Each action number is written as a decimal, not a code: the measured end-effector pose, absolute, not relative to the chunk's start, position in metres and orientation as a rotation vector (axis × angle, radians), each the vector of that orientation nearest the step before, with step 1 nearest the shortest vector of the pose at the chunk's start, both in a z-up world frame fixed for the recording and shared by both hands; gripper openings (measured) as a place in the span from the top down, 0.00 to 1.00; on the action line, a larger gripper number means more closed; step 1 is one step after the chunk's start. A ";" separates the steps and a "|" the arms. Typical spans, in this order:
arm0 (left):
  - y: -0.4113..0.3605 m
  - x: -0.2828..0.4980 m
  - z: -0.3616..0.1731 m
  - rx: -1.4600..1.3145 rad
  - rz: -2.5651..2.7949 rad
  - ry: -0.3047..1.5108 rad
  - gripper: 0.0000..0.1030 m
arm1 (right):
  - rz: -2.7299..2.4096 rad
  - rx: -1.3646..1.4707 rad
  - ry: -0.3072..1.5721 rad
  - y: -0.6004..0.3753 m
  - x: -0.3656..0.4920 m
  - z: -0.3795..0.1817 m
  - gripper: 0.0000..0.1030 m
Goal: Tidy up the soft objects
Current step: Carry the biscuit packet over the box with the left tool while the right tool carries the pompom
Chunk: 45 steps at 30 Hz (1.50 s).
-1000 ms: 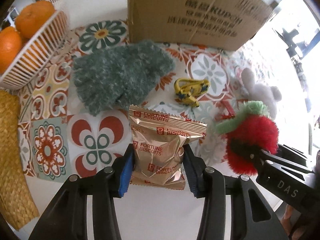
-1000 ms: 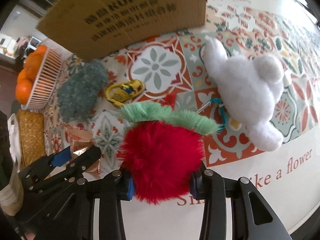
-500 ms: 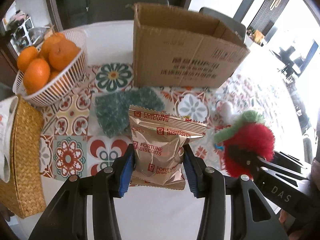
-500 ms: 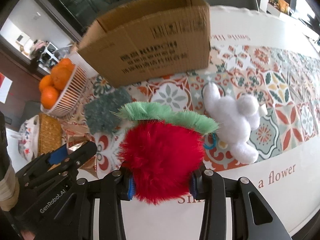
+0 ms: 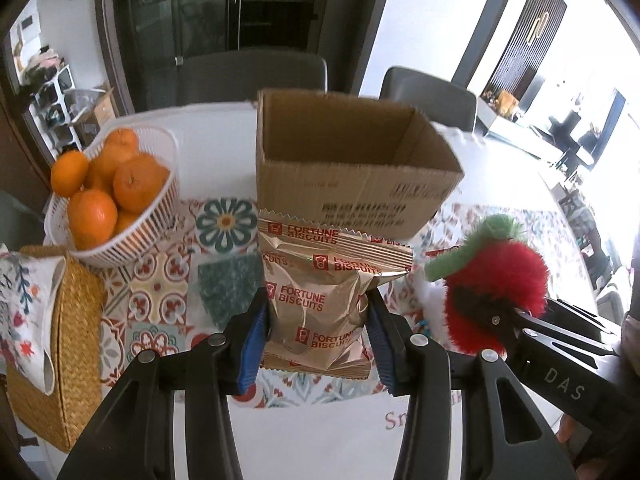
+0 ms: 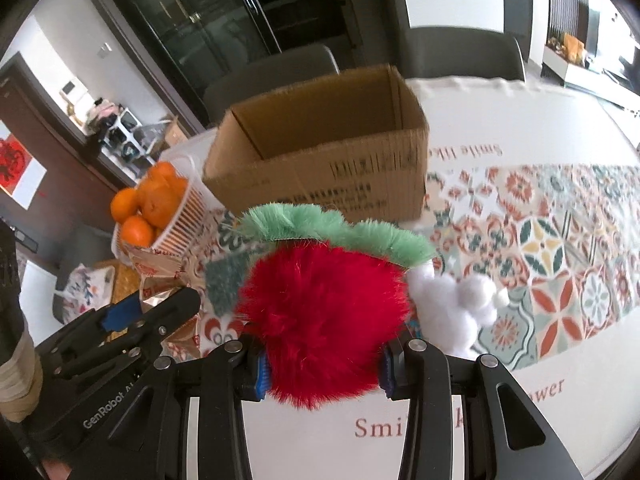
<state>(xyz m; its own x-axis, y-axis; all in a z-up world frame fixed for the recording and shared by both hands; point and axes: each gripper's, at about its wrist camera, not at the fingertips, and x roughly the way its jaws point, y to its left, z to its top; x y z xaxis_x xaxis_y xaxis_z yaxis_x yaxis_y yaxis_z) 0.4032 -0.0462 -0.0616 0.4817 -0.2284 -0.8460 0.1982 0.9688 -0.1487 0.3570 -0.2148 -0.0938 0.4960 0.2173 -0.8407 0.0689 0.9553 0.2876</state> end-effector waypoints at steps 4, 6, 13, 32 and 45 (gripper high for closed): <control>-0.050 0.408 -0.049 -0.040 -0.261 1.008 0.55 | 0.106 0.298 1.010 -0.218 0.363 -0.078 0.60; -0.052 0.411 -0.042 -0.042 -0.261 0.993 0.55 | 0.108 0.295 0.992 -0.219 0.366 -0.072 0.60; -0.059 0.424 -0.024 -0.043 -0.255 0.957 0.55 | 0.122 0.269 0.937 -0.222 0.378 -0.050 0.60; -0.075 0.484 0.004 -0.007 -0.224 0.896 0.55 | 0.169 0.179 0.876 -0.230 0.442 -0.017 0.60; -0.084 0.545 -0.023 0.009 -0.233 0.984 0.55 | 0.188 0.159 0.963 -0.233 0.499 -0.038 0.60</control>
